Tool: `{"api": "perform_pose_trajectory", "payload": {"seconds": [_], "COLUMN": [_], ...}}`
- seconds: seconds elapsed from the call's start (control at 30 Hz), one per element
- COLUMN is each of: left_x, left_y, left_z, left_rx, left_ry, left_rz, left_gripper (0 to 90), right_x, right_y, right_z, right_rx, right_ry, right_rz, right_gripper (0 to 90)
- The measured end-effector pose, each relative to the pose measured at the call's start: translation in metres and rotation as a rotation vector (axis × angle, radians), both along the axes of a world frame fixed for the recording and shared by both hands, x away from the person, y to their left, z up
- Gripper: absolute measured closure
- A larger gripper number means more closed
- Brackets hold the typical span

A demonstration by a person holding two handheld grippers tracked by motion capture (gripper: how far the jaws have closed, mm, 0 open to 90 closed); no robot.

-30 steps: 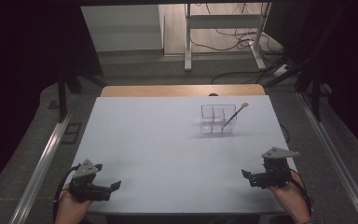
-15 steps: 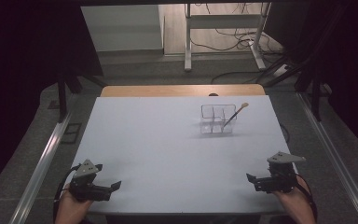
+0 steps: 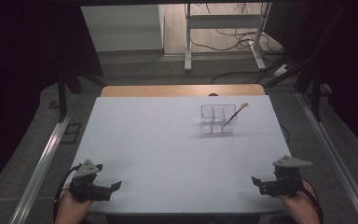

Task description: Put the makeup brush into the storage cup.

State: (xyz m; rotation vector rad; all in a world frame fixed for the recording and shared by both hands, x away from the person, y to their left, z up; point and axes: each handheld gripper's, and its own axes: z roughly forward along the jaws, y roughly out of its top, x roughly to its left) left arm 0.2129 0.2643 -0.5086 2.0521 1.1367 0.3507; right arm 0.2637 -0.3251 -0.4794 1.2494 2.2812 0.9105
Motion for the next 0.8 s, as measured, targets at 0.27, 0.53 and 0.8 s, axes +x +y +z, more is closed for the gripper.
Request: {"api": "perform_pose_trajectory", "payload": {"seconds": [0.27,0.53,0.8], "left_x": [0.0,0.0,0.0], "left_y": [0.0,0.0,0.0], "left_z": [0.0,0.0,0.0], "left_rx": [0.0,-0.001,-0.001], "left_ry": [0.001,0.003,0.004], "left_rz": [0.001,-0.002,0.0], "left_gripper": [1.1,1.1,1.1], "right_x": [-0.005,-0.009,-0.013], "right_y": [-0.006,-0.011,-0.017], "right_z": [-0.001,-0.002,-0.004], "right_rx": [-0.001,-0.007,-0.006], "right_ry": [0.004,0.004,0.013], "right_rz": [-0.014,-0.027,-0.039], "right_gripper": [0.0,0.0,0.0]}}
